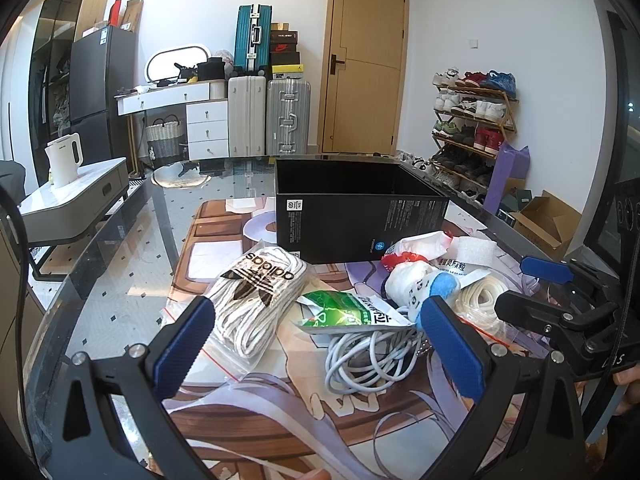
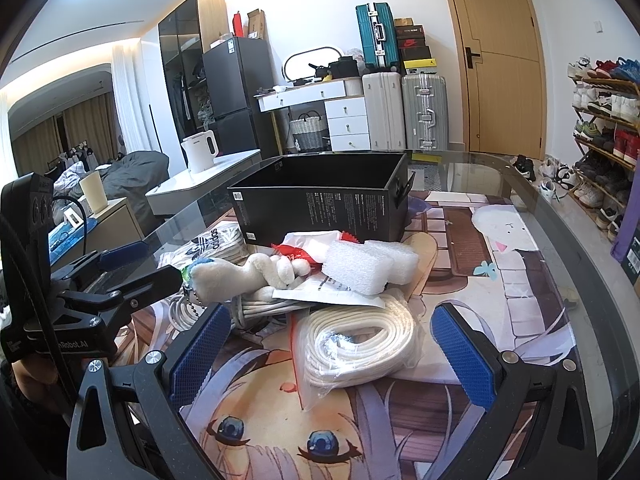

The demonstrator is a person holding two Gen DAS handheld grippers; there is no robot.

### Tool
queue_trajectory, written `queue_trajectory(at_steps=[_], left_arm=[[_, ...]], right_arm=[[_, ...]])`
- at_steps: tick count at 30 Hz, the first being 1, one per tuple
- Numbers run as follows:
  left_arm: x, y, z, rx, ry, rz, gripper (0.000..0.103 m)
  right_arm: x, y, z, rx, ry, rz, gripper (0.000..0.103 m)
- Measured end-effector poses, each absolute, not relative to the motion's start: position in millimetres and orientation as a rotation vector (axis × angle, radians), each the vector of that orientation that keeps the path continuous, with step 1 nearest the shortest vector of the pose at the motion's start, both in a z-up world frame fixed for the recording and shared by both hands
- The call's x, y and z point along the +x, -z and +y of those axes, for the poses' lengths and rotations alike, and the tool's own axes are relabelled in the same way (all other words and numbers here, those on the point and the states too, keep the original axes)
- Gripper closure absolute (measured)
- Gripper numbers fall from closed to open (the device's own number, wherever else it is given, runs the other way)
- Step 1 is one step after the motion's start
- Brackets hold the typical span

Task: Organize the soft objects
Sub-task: 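Grasp the clear adidas cable bag with the left tool while the right tool grasps the white bubble-wrap foam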

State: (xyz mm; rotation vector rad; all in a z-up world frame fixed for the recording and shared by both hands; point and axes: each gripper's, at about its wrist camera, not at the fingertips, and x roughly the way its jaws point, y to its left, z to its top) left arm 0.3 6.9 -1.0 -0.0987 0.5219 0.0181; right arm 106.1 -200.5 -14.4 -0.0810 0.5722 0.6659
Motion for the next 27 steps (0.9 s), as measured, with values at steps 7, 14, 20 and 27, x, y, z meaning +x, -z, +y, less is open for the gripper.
queue_trajectory(at_steps=[7, 14, 20, 27], left_arm=[[2, -5, 9, -0.078, -0.02, 0.526, 0.0], [9, -13, 21, -0.046, -0.045, 0.524, 0.0], [22, -17, 35, -0.068, -0.063, 0.552, 0.0], [42, -11, 46, -0.042, -0.067, 0.625, 0.0]], right_arm=[[112, 9, -200, -0.099, -0.643, 0.591, 0.001], [122, -1, -201, -0.112, -0.616, 0.598, 0.001], [136, -5, -200, -0.119, -0.581, 0.634, 0.001], [155, -4, -196, -0.109, -0.553, 0.696, 0.001]])
